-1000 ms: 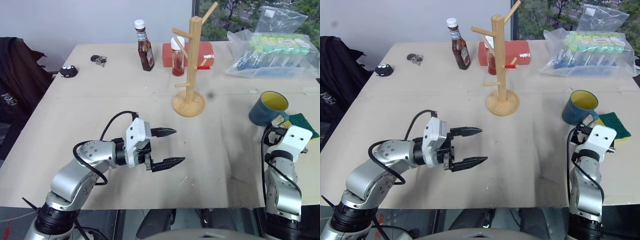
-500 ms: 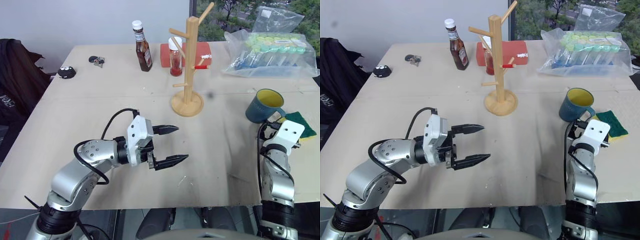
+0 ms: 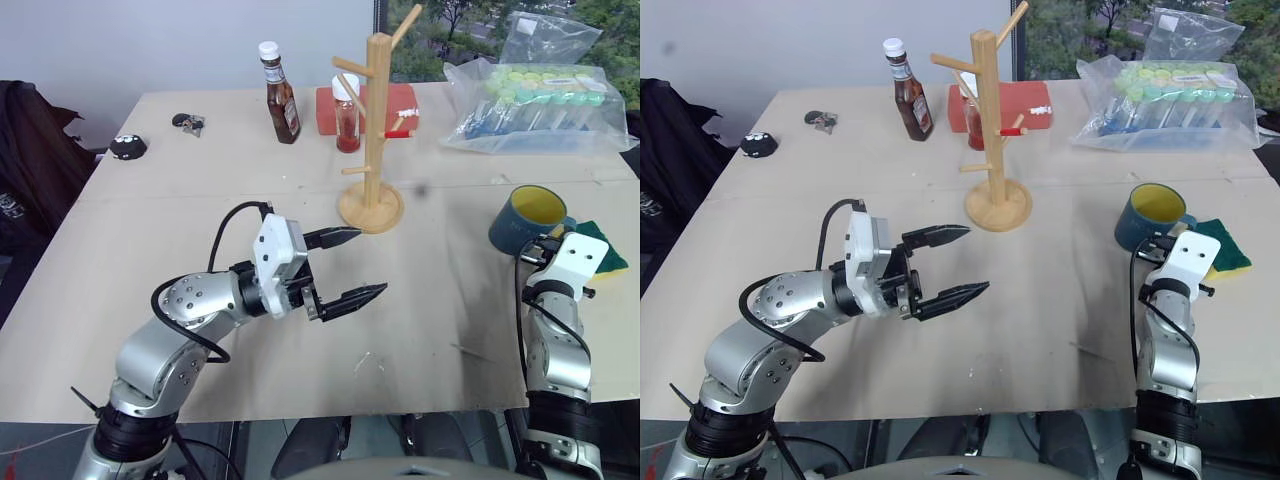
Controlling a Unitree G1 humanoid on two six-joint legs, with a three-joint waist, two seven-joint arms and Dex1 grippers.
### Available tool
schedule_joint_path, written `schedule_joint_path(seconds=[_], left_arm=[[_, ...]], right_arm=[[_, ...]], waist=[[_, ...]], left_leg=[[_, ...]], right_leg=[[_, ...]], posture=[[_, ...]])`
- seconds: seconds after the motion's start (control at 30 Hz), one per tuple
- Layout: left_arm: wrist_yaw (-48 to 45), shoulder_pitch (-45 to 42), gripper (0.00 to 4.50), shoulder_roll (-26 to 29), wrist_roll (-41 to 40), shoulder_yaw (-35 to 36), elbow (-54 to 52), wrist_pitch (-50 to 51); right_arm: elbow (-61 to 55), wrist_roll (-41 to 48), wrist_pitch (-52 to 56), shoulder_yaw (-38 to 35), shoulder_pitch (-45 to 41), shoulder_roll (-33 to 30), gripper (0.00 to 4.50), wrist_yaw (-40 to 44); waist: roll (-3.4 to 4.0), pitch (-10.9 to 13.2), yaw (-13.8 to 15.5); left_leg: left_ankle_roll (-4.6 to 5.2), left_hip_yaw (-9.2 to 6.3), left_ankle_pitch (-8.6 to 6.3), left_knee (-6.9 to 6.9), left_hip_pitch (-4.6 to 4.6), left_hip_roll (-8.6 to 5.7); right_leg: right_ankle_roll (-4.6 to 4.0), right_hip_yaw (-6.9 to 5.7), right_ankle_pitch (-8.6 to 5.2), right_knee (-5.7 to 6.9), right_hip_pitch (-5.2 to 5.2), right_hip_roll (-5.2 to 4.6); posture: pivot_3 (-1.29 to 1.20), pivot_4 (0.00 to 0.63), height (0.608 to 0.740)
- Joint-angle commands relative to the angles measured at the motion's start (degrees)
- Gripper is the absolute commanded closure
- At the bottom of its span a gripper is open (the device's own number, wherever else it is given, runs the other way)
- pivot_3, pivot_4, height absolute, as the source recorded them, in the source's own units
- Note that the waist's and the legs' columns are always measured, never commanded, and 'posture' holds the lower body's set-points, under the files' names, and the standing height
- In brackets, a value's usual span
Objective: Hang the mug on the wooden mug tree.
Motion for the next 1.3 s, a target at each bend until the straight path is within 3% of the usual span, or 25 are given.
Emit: schedule_joint_path(seconds=[0.03, 0.2, 0.33, 0.57, 0.9, 1.23, 1.3], left_arm=[[2.28, -0.09, 0.00, -1.90, 0.63, 1.76, -0.92, -2.66], [7.21, 4.79, 0.00, -7.25, 3.81, 3.39, -0.33, -7.80], [10.68, 10.79, 0.00, -13.04, 5.76, 4.54, -1.69, -14.24], [13.74, 15.37, 0.00, -19.40, 7.07, 3.52, -3.22, -21.50], [15.45, 13.69, 0.00, -21.43, 9.76, 1.49, -3.15, -26.21], [16.61, 13.03, 0.00, -22.22, 11.66, 0.88, -1.28, -28.70], [16.79, 12.94, 0.00, -22.29, 11.65, 0.89, -1.16, -28.97]], right_arm=[[-2.29, 1.04, -2.15, 1.80, -0.87, -3.02, 4.46, 5.43], [-3.93, 6.88, 0.52, 7.81, -4.99, -12.64, 4.46, 25.00], [-4.35, 14.13, 5.99, 11.93, -13.32, -24.97, 4.46, 45.90], [0.20, 16.20, 12.84, 18.57, -29.27, -38.26, 4.46, 65.10], [15.77, 8.04, 9.37, 30.00, -51.38, -39.33, 4.46, 79.23], [23.67, 2.76, 6.87, 34.14, -60.82, -31.92, 4.46, 82.07], [24.01, 2.31, 6.62, 33.74, -61.24, -30.99, 3.81, 81.79]], waist=[[0.00, 0.00, -0.02], [-0.01, 0.01, -0.36], [-0.07, 0.06, -0.09], [-0.32, 0.12, 0.89], [-0.50, 0.20, 1.50], [-0.50, 0.22, 1.40], [-0.50, 0.22, 1.44]], left_leg=[[0.00, 0.00, 0.00, 0.01, -0.01, 0.00], [0.01, 0.16, 0.00, 0.06, 0.02, 0.06], [0.04, 0.27, -0.02, 0.23, -0.05, 0.12], [0.08, 0.27, -0.05, 0.35, -0.13, 0.23], [0.14, 0.40, -0.10, 0.37, -0.26, 0.28], [0.14, 0.45, -0.12, 0.35, -0.42, 0.34], [0.14, 0.42, -0.12, 0.36, -0.43, 0.34]], right_leg=[[0.01, 0.00, 0.00, 0.00, 0.00, 0.00], [0.05, 0.14, 0.06, -0.01, 0.00, 0.08], [0.05, 0.18, 0.16, -0.09, 0.01, 0.14], [0.00, 0.05, 0.23, -0.16, 0.11, 0.13], [0.00, 0.09, 0.27, -0.27, 0.00, 0.00], [0.01, 0.15, 0.38, -0.33, -0.21, 0.03], [0.00, 0.13, 0.39, -0.33, -0.21, 0.06]], posture=[[0.00, 0.150, 0.737], [0.00, 0.150, 0.737], [0.00, 0.150, 0.737], [0.00, 0.150, 0.737], [0.00, 0.150, 0.737], [0.00, 0.150, 0.737], [0.00, 0.150, 0.737]])
